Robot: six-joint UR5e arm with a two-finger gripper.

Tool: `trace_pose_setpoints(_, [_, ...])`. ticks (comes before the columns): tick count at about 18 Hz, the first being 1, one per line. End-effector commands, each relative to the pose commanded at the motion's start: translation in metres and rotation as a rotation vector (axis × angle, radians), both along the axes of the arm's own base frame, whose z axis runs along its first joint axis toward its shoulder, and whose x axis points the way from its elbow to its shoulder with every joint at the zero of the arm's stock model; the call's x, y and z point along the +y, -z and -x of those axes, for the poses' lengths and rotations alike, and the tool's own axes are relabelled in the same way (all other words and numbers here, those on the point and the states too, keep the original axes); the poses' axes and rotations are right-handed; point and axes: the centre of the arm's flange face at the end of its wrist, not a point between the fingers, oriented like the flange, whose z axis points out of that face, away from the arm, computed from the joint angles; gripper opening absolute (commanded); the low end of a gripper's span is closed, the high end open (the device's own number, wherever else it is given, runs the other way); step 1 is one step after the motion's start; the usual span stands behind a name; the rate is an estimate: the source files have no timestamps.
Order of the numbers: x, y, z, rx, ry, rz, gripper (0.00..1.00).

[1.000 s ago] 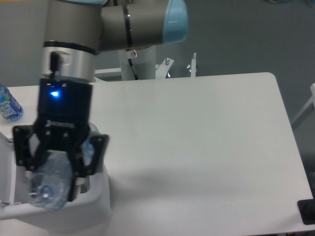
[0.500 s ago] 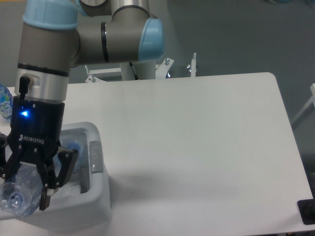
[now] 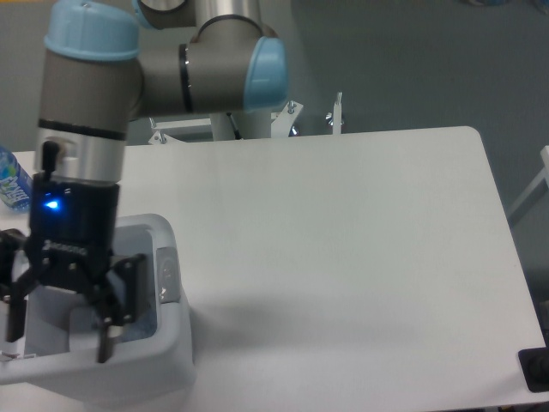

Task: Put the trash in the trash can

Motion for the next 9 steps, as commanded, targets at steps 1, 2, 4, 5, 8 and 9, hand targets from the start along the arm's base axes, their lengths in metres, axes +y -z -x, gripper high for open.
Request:
trace_pose_setpoints(1, [-0.009,0.004,0.017,-0.002,-0.04,0.011,1.0])
trace_pose_setpoints(2, [-0.016,0.009,0.028,0.0,-0.067,0.025,1.0])
trace_pose_setpoints(4, [-0.038,0.01,0.064,0.023,-0.164,0.05,1.0])
trace_pose_setpoints(5, [-0.045,0.011,0.076,0.045,-0.213,0.073,1.0])
trace_pose_setpoints(8, [-0.083,0.014,0.104,0.12,-0.297,0.167,1.0])
trace_pose_setpoints(9, [-0.091,0.011,0.106,0.166,-0.262,0.224,1.0])
